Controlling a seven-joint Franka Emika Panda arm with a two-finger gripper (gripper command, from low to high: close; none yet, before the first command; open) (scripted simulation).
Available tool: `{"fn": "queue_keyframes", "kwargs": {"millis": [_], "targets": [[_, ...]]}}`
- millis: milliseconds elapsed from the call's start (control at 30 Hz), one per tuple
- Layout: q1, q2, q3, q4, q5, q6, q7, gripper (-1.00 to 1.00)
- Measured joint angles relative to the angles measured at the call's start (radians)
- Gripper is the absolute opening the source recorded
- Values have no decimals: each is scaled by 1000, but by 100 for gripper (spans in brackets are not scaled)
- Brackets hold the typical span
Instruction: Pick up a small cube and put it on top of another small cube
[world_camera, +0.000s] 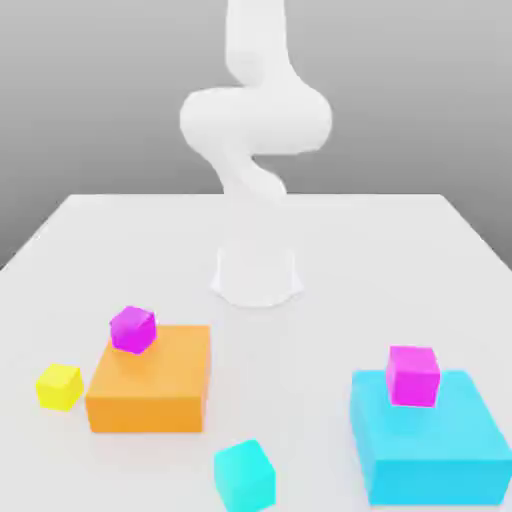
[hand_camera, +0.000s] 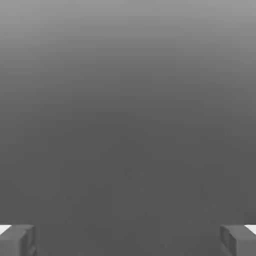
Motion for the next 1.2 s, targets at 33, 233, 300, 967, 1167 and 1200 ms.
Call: {"fn": "queue_keyframes", "kwargs": {"millis": [33, 233, 300, 967, 1167, 1200], "targets": [[-21, 40, -9, -15, 9, 21, 35, 0], [-136, 261, -60, -98, 55, 137, 238, 0], [-175, 334, -75, -125, 68, 175, 307, 0], [-506, 1057, -119, -282, 231, 609, 753, 0], [-519, 1076, -103, -278, 240, 626, 746, -100], [-526, 1086, -96, -276, 243, 634, 744, -100]]}}
